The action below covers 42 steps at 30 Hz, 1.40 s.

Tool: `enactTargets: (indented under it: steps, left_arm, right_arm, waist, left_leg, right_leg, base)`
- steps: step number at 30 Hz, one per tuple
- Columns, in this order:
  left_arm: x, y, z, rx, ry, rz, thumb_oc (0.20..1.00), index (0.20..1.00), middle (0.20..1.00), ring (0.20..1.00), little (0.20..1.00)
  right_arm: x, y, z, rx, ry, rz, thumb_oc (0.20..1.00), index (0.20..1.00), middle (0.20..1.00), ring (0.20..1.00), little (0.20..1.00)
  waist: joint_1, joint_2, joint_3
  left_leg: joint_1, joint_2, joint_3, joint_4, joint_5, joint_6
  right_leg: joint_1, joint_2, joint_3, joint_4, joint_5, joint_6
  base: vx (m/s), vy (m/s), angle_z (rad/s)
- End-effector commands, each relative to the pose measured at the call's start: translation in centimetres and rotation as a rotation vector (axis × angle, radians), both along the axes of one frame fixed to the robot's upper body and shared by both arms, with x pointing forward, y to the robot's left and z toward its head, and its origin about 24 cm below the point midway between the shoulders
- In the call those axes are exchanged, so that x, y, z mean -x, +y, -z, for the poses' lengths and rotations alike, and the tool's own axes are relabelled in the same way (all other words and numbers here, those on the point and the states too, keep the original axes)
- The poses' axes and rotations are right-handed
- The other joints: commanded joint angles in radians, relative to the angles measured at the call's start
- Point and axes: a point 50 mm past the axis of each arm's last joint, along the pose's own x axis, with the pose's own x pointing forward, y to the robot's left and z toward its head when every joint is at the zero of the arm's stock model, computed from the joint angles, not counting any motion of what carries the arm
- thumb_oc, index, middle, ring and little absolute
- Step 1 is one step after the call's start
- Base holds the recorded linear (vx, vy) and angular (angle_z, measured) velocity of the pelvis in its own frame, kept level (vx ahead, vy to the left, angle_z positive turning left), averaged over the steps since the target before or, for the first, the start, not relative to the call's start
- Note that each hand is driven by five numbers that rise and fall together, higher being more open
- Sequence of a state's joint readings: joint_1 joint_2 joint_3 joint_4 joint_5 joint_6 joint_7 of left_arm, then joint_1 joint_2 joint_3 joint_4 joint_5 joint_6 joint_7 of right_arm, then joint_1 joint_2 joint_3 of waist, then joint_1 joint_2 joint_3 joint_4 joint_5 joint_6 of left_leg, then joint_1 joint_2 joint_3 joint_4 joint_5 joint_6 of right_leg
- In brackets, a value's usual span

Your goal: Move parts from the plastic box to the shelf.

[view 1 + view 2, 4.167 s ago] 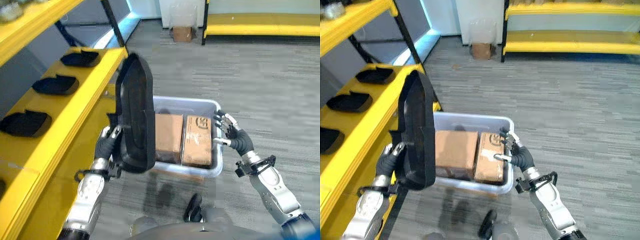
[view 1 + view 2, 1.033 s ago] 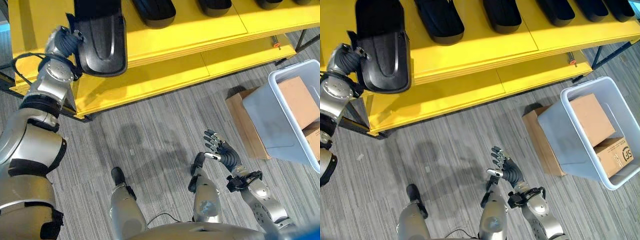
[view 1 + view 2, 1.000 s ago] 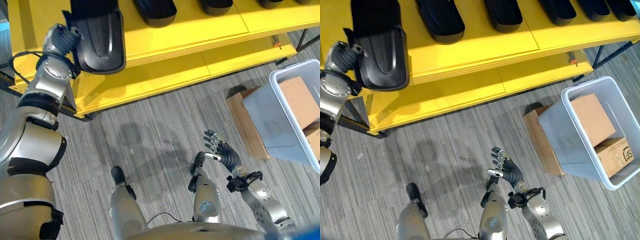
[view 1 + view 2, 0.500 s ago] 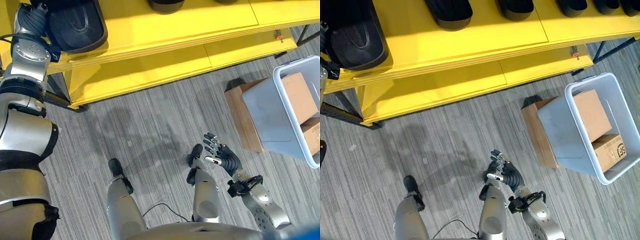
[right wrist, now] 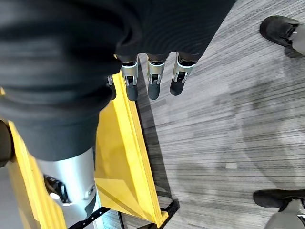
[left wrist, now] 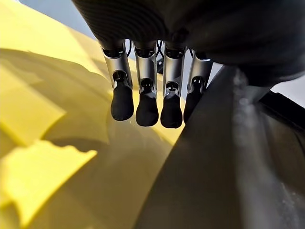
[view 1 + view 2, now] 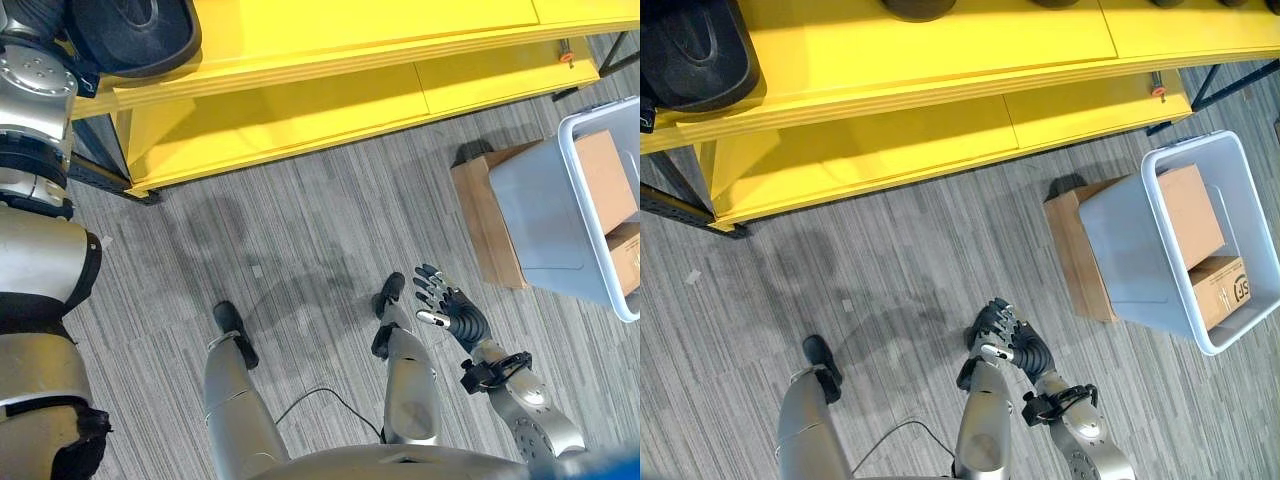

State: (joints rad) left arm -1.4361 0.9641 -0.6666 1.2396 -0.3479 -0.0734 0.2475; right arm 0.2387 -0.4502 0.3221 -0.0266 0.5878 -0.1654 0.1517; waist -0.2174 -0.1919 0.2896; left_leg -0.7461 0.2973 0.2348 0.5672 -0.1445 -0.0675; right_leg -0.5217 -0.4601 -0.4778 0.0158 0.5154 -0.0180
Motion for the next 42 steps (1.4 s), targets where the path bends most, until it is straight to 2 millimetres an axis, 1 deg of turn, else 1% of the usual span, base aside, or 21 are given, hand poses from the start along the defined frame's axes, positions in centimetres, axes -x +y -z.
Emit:
enactTargets:
  steps: [1,3,5,8,10,14,19,24,28,29,30,32,33,34,35,36,37,38,39,41,42]
  left_arm:
    - [2.5,1.3,-4.7,0.049,-0.216,-0.036,1.000,1.000,1.000,1.000,1.000]
    - [2.5,1.1,-5.1,0.051,-0.231,-0.031,1.000,1.000,1.000,1.000,1.000]
    - [2.7,0.8,-5.7,0.092,-0.285,-0.004,1.000,1.000,1.000,1.000,1.000]
    - [2.7,0.7,-5.9,0.088,-0.291,-0.003,1.000,1.000,1.000,1.000,1.000]
    - [2.8,0.4,-6.4,0.095,-0.316,0.010,1.000,1.000,1.000,1.000,1.000]
    - [2.8,0.2,-6.7,0.104,-0.344,0.032,1.000,1.000,1.000,1.000,1.000]
    - [2.8,-0.4,-7.1,0.093,-0.366,0.059,1.000,1.000,1.000,1.000,1.000]
    - [2.7,-1.0,-7.4,0.032,-0.357,0.073,1.000,1.000,1.000,1.000,1.000]
    - [2.4,-2.7,-7.5,-0.131,-0.330,0.116,1.000,1.000,1.000,1.000,1.000]
    - [2.3,-2.6,-7.4,-0.131,-0.330,0.115,1.000,1.000,1.000,1.000,1.000]
    - [2.2,-3.2,-7.2,-0.172,-0.329,0.135,1.000,1.000,1.000,1.000,1.000]
    - [2.5,-5.8,-5.7,-0.365,-0.336,0.237,1.000,1.000,1.000,1.000,1.000]
    - [2.6,-5.6,-5.4,-0.363,-0.335,0.233,1.000,1.000,1.000,1.000,1.000]
    - [2.8,-6.5,-4.4,-0.397,-0.347,0.275,1.000,1.000,1.000,1.000,1.000]
    - [2.8,-6.4,-4.3,-0.394,-0.346,0.273,1.000,1.000,1.000,1.000,1.000]
    - [3.0,-7.3,-3.1,-0.437,-0.342,0.314,1.000,1.000,1.000,1.000,1.000]
    - [3.7,-8.4,-1.2,-0.474,-0.361,0.376,1.000,1.000,1.000,1.000,1.000]
    - [4.0,-8.0,-0.6,-0.464,-0.357,0.365,1.000,1.000,1.000,1.000,1.000]
    - [4.8,-9.1,1.9,-0.647,-0.288,0.362,1.000,1.000,1.000,1.000,1.000]
    - [5.5,-8.5,4.9,-0.673,-0.225,0.354,1.000,1.000,1.000,1.000,1.000]
    - [5.8,-8.7,5.8,-0.725,-0.199,0.356,1.000,1.000,1.000,1.000,1.000]
  right_arm:
    - [-1.3,-2.8,-2.1,0.061,-0.096,0.031,1.000,1.000,1.000,1.000,1.000]
    - [-1.3,-2.8,-2.1,0.061,-0.096,0.030,1.000,1.000,1.000,1.000,1.000]
    - [-1.2,-3.1,-2.2,0.074,-0.093,0.024,1.000,1.000,1.000,1.000,1.000]
    - [-1.2,-3.2,-2.2,0.081,-0.094,0.025,1.000,1.000,1.000,1.000,1.000]
    - [-1.1,-3.4,-2.3,0.085,-0.092,0.025,1.000,1.000,1.000,1.000,1.000]
    - [-1.0,-3.6,-2.4,0.093,-0.093,0.016,1.000,1.000,1.000,1.000,1.000]
    - [-1.1,-4.0,-2.6,0.117,-0.099,0.014,1.000,1.000,1.000,1.000,1.000]
    - [-1.2,-4.4,-2.7,0.144,-0.107,0.016,1.000,1.000,1.000,1.000,1.000]
    - [-1.5,-4.5,-3.2,0.161,-0.137,0.011,1.000,1.000,1.000,1.000,1.000]
    - [-1.5,-4.5,-3.1,0.161,-0.136,0.011,1.000,1.000,1.000,1.000,1.000]
    - [-1.6,-4.4,-3.2,0.161,-0.141,0.010,1.000,1.000,1.000,1.000,1.000]
    - [-1.6,-3.8,-3.2,0.140,-0.162,0.016,1.000,1.000,1.000,1.000,1.000]
    - [-1.6,-3.8,-3.2,0.143,-0.161,0.014,1.000,1.000,1.000,1.000,1.000]
    - [-1.6,-3.6,-3.2,0.140,-0.167,0.016,1.000,1.000,1.000,1.000,1.000]
    - [-1.6,-3.7,-3.2,0.143,-0.167,0.014,1.000,1.000,1.000,1.000,1.000]
    - [-1.6,-3.7,-3.2,0.141,-0.174,0.026,1.000,1.000,1.000,1.000,1.000]
    - [-1.7,-3.7,-3.3,0.138,-0.186,0.055,1.000,1.000,1.000,1.000,1.000]
    - [-1.6,-3.8,-3.2,0.152,-0.182,0.047,1.000,1.000,1.000,1.000,1.000]
    - [-1.8,-4.0,-3.3,0.163,-0.193,0.073,1.000,1.000,1.000,1.000,1.000]
    - [-1.9,-4.1,-3.6,0.171,-0.203,0.081,1.000,1.000,1.000,1.000,1.000]
    - [-1.9,-4.2,-3.7,0.170,-0.209,0.093,1.000,1.000,1.000,1.000,1.000]
  waist:
    - [0.014,0.084,-0.034]
    - [0.014,0.086,-0.037]
    - [0.015,0.091,-0.041]
    - [0.016,0.095,-0.045]
    - [0.017,0.099,-0.049]
    - [0.024,0.108,-0.062]
    - [0.035,0.116,-0.080]
    - [0.046,0.121,-0.089]
    - [0.070,0.130,-0.096]
    - [0.069,0.129,-0.094]
    - [0.078,0.129,-0.094]
    - [0.117,0.122,-0.090]
    - [0.115,0.124,-0.089]
    - [0.123,0.121,-0.088]
    - [0.122,0.124,-0.089]
    - [0.133,0.120,-0.089]
    - [0.158,0.105,-0.090]
    - [0.149,0.115,-0.092]
    - [0.167,0.104,-0.100]
    - [0.170,0.103,-0.106]
    - [0.179,0.100,-0.110]
  left_leg:
    - [0.128,-0.014,0.091,-0.201,0.073,-0.030]
    - [0.123,-0.014,0.094,-0.191,0.067,-0.029]
    - [0.113,-0.013,0.099,-0.167,0.055,-0.025]
    - [0.109,-0.009,0.103,-0.160,0.051,-0.024]
    - [0.103,-0.007,0.103,-0.147,0.048,-0.023]
    - [0.103,0.002,0.103,-0.135,0.046,-0.024]
    - [0.131,0.001,0.101,-0.155,0.059,-0.031]
    - [0.178,0.002,0.101,-0.172,0.067,-0.040]
    - [0.233,-0.002,0.096,-0.210,0.091,-0.053]
    - [0.237,-0.003,0.097,-0.213,0.093,-0.053]
    - [0.250,-0.003,0.095,-0.220,0.100,-0.057]
    - [0.307,-0.010,0.091,-0.262,0.122,-0.064]
    - [0.312,-0.011,0.091,-0.266,0.124,-0.065]
    - [0.328,-0.014,0.090,-0.276,0.128,-0.066]
    - [0.330,-0.014,0.090,-0.278,0.129,-0.066]
    - [0.346,-0.016,0.088,-0.289,0.136,-0.070]
    - [0.368,-0.017,0.084,-0.304,0.143,-0.073]
    - [0.375,-0.018,0.085,-0.308,0.145,-0.074]
    - [0.408,-0.019,0.084,-0.334,0.156,-0.080]
    - [0.435,-0.020,0.088,-0.347,0.158,-0.081]
    - [0.446,-0.022,0.086,-0.353,0.158,-0.081]
  right_leg:
    - [0.183,0.006,0.005,0.047,0.008,0.280]
    - [0.177,0.006,0.010,0.049,0.008,0.280]
    - [0.169,0.005,0.018,0.047,0.008,0.280]
    - [0.165,0.004,0.019,0.043,0.008,0.280]
    - [0.157,0.006,0.022,0.042,0.008,0.280]
    - [0.156,0.012,0.026,0.034,0.007,0.280]
    - [0.177,0.015,0.023,0.034,-0.015,0.280]
    - [0.208,0.016,0.021,0.036,-0.035,0.280]
    - [0.254,0.012,0.012,0.029,-0.066,0.280]
    - [0.257,0.012,0.011,0.028,-0.066,0.280]
    - [0.269,0.011,0.007,0.027,-0.075,0.280]
    - [0.320,0.006,-0.014,0.019,-0.100,0.280]
    - [0.324,0.005,-0.015,0.019,-0.100,0.280]
    - [0.340,0.004,-0.021,0.018,-0.109,0.280]
    - [0.341,0.004,-0.021,0.017,-0.109,0.280]
    - [0.358,0.003,-0.027,0.017,-0.120,0.280]
    - [0.382,0.002,-0.040,0.016,-0.135,0.280]
    - [0.387,0.001,-0.040,0.015,-0.136,0.280]
    - [0.417,0.005,-0.048,0.007,-0.145,0.280]
    - [0.436,0.006,-0.046,0.005,-0.145,0.280]
    - [0.443,0.008,-0.048,0.003,-0.149,0.280]
  base:
    - [0.03,0.023,-0.05]
    - [0.05,0.040,-0.06]
    - [0.04,0.046,-0.12]
    - [0.01,0.019,-0.08]
    - [0.01,0.006,-0.07]
    - [0.01,0.000,-0.11]
    - [0.00,-0.013,-0.06]
    - [-0.01,-0.023,-0.06]
    - [-0.01,-0.032,0.07]
    - [0.00,-0.045,0.16]
    - [-0.01,-0.068,0.04]
    - [-0.02,-0.095,0.00]
    - [-0.01,-0.055,0.02]
    - [0.00,-0.017,0.04]
    - [0.01,-0.038,0.07]
    - [0.01,-0.066,0.10]
    - [0.01,-0.068,0.11]
    - [0.03,-0.078,0.14]
    - [0.03,-0.040,0.18]
    - [0.02,-0.031,0.15]
    - [0.00,-0.014,0.09]
